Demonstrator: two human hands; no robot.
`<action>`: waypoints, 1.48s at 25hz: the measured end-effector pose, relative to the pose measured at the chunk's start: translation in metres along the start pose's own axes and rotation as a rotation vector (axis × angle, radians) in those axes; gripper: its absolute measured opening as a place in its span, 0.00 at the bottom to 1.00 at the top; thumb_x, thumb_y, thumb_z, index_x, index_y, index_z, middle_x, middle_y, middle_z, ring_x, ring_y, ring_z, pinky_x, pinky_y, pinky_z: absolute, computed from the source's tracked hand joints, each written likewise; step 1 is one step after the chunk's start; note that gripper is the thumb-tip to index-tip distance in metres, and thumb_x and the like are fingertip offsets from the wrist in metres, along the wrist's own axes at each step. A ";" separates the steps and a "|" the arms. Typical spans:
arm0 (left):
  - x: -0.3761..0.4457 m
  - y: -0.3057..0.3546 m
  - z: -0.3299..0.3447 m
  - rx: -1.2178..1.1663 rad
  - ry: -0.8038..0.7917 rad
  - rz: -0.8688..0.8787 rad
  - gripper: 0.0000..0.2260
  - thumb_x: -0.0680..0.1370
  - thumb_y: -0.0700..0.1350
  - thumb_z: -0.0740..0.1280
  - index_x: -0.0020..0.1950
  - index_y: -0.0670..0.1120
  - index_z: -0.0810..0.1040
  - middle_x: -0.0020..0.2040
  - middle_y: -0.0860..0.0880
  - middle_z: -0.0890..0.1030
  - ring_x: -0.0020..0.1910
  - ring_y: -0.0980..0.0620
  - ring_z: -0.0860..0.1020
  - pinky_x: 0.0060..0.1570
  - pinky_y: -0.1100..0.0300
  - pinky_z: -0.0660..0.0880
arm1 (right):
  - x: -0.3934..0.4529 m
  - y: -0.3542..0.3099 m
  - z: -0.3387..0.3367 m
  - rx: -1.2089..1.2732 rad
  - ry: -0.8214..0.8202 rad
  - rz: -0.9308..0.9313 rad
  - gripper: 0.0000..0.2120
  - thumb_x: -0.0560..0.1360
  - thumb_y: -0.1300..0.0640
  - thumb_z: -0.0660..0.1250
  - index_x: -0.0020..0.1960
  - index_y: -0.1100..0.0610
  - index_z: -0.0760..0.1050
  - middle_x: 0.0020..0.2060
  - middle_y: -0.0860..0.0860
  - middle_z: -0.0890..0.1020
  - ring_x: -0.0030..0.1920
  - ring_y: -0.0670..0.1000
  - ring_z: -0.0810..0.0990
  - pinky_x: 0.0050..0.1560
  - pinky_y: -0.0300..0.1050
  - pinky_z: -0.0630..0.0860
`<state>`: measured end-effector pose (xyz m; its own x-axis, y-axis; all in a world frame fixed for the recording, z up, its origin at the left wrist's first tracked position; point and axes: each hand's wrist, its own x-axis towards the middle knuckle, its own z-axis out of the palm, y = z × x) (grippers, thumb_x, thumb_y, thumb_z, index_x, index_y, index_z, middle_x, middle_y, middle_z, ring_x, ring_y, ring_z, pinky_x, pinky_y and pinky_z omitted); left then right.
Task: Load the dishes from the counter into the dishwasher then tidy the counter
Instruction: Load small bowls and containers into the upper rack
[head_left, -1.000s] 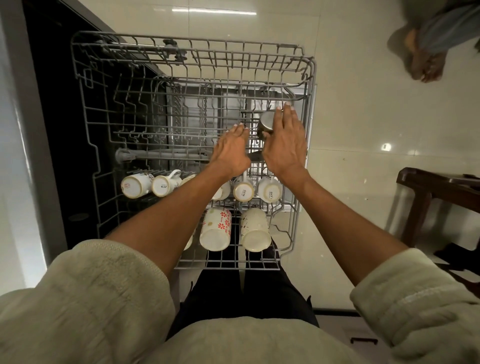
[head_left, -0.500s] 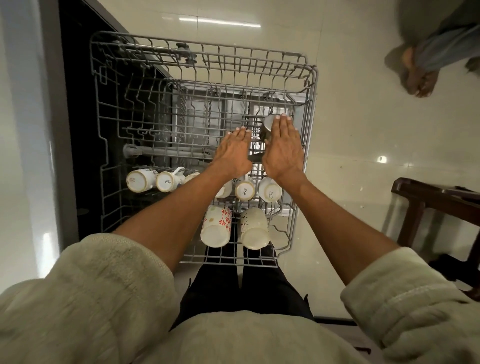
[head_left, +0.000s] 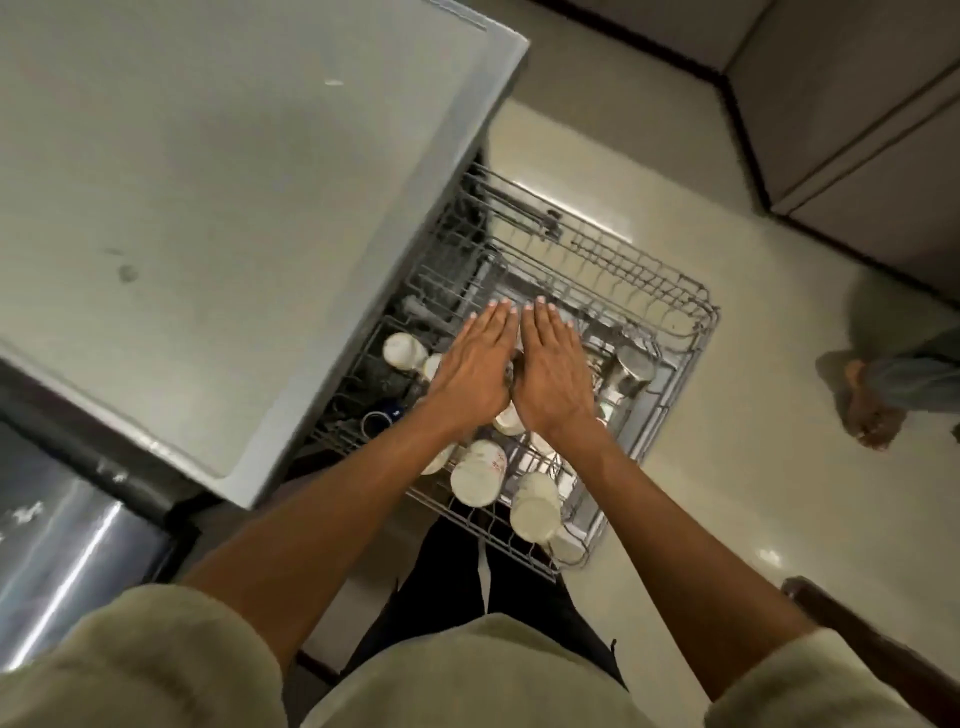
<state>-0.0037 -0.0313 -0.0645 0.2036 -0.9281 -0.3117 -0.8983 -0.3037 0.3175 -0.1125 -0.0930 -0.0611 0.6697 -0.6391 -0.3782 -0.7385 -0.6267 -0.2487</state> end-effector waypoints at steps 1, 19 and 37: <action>-0.016 -0.008 -0.017 -0.001 0.069 -0.025 0.31 0.81 0.44 0.58 0.81 0.41 0.49 0.81 0.43 0.50 0.80 0.48 0.47 0.78 0.55 0.40 | -0.001 -0.018 -0.010 -0.021 0.029 -0.061 0.30 0.85 0.48 0.45 0.82 0.59 0.42 0.81 0.57 0.44 0.81 0.55 0.42 0.80 0.54 0.43; -0.345 -0.166 -0.116 -0.187 0.684 -0.585 0.29 0.80 0.45 0.55 0.80 0.39 0.53 0.81 0.42 0.53 0.80 0.47 0.49 0.79 0.48 0.51 | -0.112 -0.363 -0.040 -0.029 0.191 -0.797 0.27 0.85 0.51 0.49 0.82 0.57 0.48 0.81 0.53 0.50 0.81 0.50 0.46 0.79 0.45 0.39; -0.584 -0.304 -0.076 -0.324 0.870 -1.117 0.30 0.80 0.48 0.51 0.81 0.42 0.50 0.81 0.44 0.49 0.80 0.50 0.45 0.79 0.51 0.46 | -0.197 -0.638 0.060 -0.158 0.003 -1.326 0.31 0.84 0.51 0.56 0.82 0.58 0.48 0.81 0.54 0.49 0.81 0.50 0.45 0.79 0.45 0.40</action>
<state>0.1806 0.5866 0.0892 0.9975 0.0222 0.0669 -0.0143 -0.8663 0.4993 0.2215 0.4595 0.1185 0.8699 0.4882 0.0699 0.4832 -0.8153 -0.3189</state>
